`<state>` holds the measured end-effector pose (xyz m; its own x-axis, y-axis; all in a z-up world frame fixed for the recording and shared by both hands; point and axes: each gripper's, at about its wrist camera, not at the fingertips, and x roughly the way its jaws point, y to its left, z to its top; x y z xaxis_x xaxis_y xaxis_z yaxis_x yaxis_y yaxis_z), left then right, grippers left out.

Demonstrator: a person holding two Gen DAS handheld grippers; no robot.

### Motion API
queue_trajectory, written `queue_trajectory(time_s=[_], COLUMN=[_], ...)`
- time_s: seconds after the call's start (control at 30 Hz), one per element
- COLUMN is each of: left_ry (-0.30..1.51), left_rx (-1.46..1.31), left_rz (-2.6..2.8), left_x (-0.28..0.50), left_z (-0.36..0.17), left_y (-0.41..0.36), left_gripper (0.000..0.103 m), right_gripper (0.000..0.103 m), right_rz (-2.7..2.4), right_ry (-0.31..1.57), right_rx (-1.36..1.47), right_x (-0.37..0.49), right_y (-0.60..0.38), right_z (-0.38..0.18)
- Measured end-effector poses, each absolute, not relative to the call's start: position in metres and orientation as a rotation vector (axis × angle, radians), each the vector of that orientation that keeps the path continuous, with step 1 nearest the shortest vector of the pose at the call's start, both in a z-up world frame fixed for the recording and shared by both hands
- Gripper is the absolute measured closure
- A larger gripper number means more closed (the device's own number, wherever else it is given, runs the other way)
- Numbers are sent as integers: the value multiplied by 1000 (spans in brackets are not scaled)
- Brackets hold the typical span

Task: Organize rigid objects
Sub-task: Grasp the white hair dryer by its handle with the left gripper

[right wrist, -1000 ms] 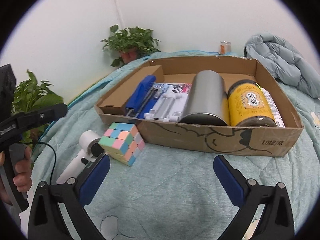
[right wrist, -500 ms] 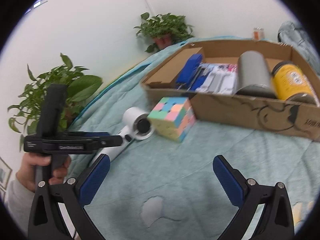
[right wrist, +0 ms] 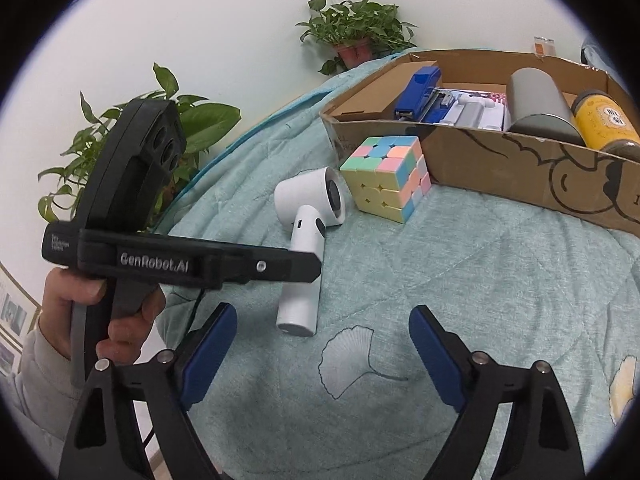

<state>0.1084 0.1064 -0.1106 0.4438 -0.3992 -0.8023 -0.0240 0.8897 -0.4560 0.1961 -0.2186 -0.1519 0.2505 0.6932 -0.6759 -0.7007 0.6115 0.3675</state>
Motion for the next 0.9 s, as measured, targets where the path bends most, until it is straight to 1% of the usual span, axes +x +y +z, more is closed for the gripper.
queue_trajectory(time_s=[0.07, 0.1, 0.13, 0.17, 0.23, 0.27, 0.3, 0.33, 0.37, 0.43, 0.53, 0.7, 0.9], left_ry=[1099, 1100, 1102, 1101, 1101, 1102, 1105, 1109, 1108, 1101, 1087, 1058, 975], left_rx=[-480, -502, -516, -509, -475, -460, -454, -454, -467, -495, -483, -476, -378], left_rz=[-226, -227, -228, -224, -211, -204, -201, -202, -208, -219, -215, -207, -194], left_x=[114, 116, 118, 120, 124, 125, 125, 126, 125, 122, 118, 106, 98], left_z=[-115, -117, -118, -119, -119, -121, -123, -125, -128, -130, -129, -112, -55], left_y=[113, 116, 117, 116, 115, 113, 112, 112, 114, 117, 118, 122, 111], left_gripper=[50, 52, 52, 52, 55, 59, 63, 65, 65, 66, 68, 70, 71], right_gripper=[18, 20, 23, 24, 27, 28, 34, 42, 45, 64, 75, 75, 76], right_rz=[941, 921, 909, 909, 912, 915, 918, 920, 921, 905, 835, 823, 818], right_ry=[911, 909, 910, 911, 910, 912, 921, 937, 952, 968, 938, 951, 820], right_rx=[-28, -42, -58, -68, -89, -103, -114, -122, -129, -165, -185, -85, -74], right_x=[198, 199, 200, 200, 198, 197, 195, 194, 193, 189, 183, 181, 166], right_y=[-210, -205, -199, -194, -184, -177, -171, -165, -160, -148, -143, -148, -154], right_z=[-154, -155, -157, -159, -162, -165, -168, -172, -175, -183, -184, -178, -142])
